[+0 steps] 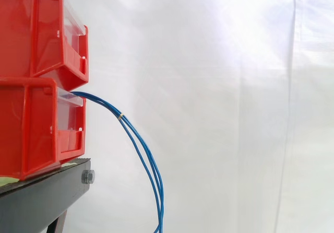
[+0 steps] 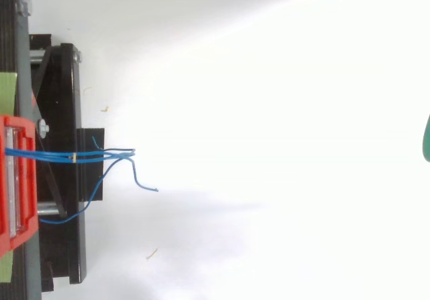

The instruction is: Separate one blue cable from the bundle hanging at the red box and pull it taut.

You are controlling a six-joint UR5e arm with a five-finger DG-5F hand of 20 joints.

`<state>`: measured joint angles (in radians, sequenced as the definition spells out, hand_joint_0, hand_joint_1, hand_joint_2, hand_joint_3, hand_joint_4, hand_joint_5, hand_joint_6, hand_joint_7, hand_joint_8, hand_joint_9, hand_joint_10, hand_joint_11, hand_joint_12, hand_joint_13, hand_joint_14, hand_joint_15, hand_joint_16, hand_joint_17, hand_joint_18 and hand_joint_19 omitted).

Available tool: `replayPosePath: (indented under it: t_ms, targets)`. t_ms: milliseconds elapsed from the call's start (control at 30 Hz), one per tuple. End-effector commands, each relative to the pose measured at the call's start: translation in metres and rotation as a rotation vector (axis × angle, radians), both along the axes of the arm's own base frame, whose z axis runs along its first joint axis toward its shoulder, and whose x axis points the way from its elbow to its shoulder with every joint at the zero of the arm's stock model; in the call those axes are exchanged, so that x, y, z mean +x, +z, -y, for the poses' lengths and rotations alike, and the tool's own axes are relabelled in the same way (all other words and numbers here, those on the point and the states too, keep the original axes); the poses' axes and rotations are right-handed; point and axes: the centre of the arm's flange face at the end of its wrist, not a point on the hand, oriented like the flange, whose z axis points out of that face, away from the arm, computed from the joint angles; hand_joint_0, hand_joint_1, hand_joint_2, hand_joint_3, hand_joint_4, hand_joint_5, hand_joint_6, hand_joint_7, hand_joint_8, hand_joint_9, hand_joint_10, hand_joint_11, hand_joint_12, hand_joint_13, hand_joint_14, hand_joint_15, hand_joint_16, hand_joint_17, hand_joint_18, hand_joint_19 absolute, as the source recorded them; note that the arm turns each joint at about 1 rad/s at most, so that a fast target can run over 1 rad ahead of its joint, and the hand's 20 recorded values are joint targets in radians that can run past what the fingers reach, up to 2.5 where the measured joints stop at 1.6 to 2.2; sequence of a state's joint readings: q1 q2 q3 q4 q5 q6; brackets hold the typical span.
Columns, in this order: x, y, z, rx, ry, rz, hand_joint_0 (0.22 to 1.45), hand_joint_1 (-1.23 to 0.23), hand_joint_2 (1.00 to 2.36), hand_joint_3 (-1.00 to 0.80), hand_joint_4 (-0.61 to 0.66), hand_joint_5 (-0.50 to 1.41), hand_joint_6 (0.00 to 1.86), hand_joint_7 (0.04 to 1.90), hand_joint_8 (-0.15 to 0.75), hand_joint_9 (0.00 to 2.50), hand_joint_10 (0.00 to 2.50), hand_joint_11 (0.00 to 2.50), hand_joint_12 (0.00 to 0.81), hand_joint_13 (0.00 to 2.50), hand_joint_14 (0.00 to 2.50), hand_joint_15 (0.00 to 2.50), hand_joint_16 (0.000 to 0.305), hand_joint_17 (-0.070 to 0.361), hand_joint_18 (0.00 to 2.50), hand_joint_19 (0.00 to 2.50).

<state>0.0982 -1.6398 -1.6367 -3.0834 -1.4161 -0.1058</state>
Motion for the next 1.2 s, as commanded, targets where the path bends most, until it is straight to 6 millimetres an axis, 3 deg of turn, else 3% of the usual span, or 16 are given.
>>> replayPosePath:
  t_ms: [0, 200, 400, 733, 900, 1167]
  targets:
    - [0.0, 0.0, 0.0, 0.0, -0.002, -0.003, 0.55, -0.59, 1.0, -0.5, 0.25, -0.2, 0.5, 0.94, 0.173, 0.45, 0.02, 0.79, 0.309, 0.38, 0.02, 0.85, 0.046, 0.103, 0.57, 0.84]
    - [0.0, -0.001, 0.0, -0.022, -0.006, -0.004, 0.56, -0.59, 1.0, -0.5, 0.25, -0.2, 0.5, 0.94, 0.173, 0.45, 0.02, 0.8, 0.308, 0.38, 0.02, 0.85, 0.046, 0.103, 0.57, 0.83]
    - [0.015, -0.003, 0.001, -0.058, -0.074, 0.06, 0.56, -0.59, 1.0, -0.5, 0.25, -0.2, 0.5, 0.93, 0.172, 0.45, 0.02, 0.78, 0.309, 0.38, 0.02, 0.85, 0.045, 0.102, 0.57, 0.83]
    - [0.05, -0.045, -0.011, -0.059, -0.076, 0.066, 0.56, -0.59, 1.0, -0.5, 0.25, -0.2, 0.5, 0.94, 0.167, 0.44, 0.02, 0.78, 0.305, 0.37, 0.02, 0.85, 0.045, 0.102, 0.57, 0.84]
    - [0.075, -0.092, -0.015, -0.03, -0.1, 0.039, 0.56, -0.59, 1.0, -0.5, 0.25, -0.2, 0.5, 0.94, 0.171, 0.44, 0.02, 0.78, 0.304, 0.37, 0.02, 0.85, 0.045, 0.102, 0.57, 0.84]
    - [0.098, -0.125, -0.018, 0.002, -0.144, 0.048, 0.56, -0.59, 1.0, -0.5, 0.25, -0.2, 0.5, 0.94, 0.167, 0.44, 0.02, 0.77, 0.303, 0.37, 0.02, 0.85, 0.045, 0.102, 0.57, 0.84]
